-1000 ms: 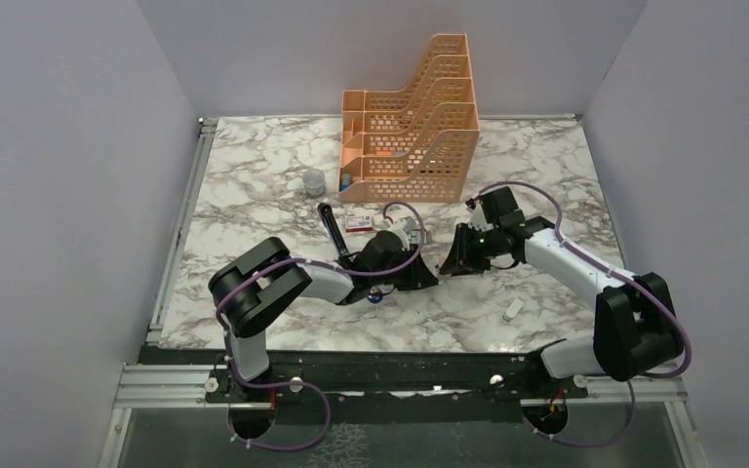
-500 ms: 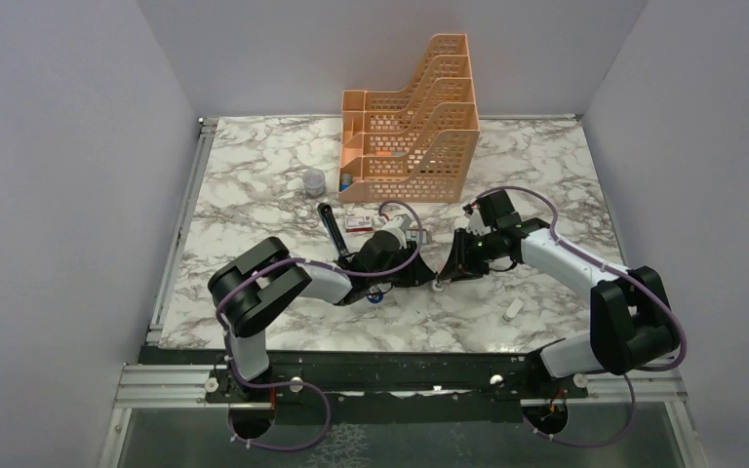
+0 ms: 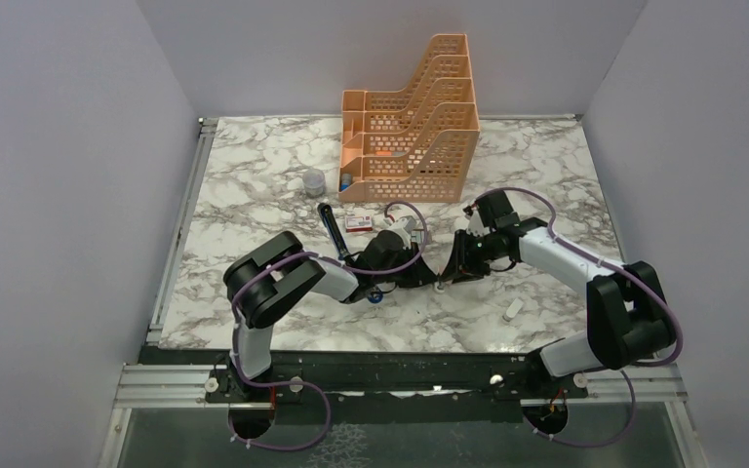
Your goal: Load the staples into the stapler
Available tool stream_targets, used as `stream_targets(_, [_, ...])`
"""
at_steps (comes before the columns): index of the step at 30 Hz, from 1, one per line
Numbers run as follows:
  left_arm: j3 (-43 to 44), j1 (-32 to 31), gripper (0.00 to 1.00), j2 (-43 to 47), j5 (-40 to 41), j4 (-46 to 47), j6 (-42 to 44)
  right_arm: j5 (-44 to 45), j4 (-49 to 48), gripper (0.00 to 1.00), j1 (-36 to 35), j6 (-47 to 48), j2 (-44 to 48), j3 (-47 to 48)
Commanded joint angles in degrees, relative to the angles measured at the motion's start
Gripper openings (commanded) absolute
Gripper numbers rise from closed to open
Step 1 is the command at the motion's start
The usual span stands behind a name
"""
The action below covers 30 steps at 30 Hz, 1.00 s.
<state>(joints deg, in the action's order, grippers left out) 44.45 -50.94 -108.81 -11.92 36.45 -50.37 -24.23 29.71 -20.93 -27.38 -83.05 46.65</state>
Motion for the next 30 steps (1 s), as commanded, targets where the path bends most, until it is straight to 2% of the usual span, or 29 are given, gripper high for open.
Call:
stream_targets(1, [-0.2, -0.1, 0.11, -3.5, -2.3, -0.9, -0.4, -1.2, -0.5, 0.25, -0.2, -0.8, -0.7, 2.6])
stream_targets(14, [3.4, -0.1, 0.06, -10.0, 0.8, -13.1, -0.2, 9.4, 5.2, 0.26, -0.2, -0.3, -7.2, 14.4])
stream_targets(22, [3.9, -0.1, 0.05, -11.6, 0.9, -14.1, 0.1, 17.9, 4.8, 0.27, -0.2, 0.3, -10.2, 17.8])
stream_targets(30, [3.9, 0.0, 0.04, -11.7, 1.3, -14.6, 0.1, 18.0, 3.0, 0.28, -0.2, 3.3, -14.4, 20.0])
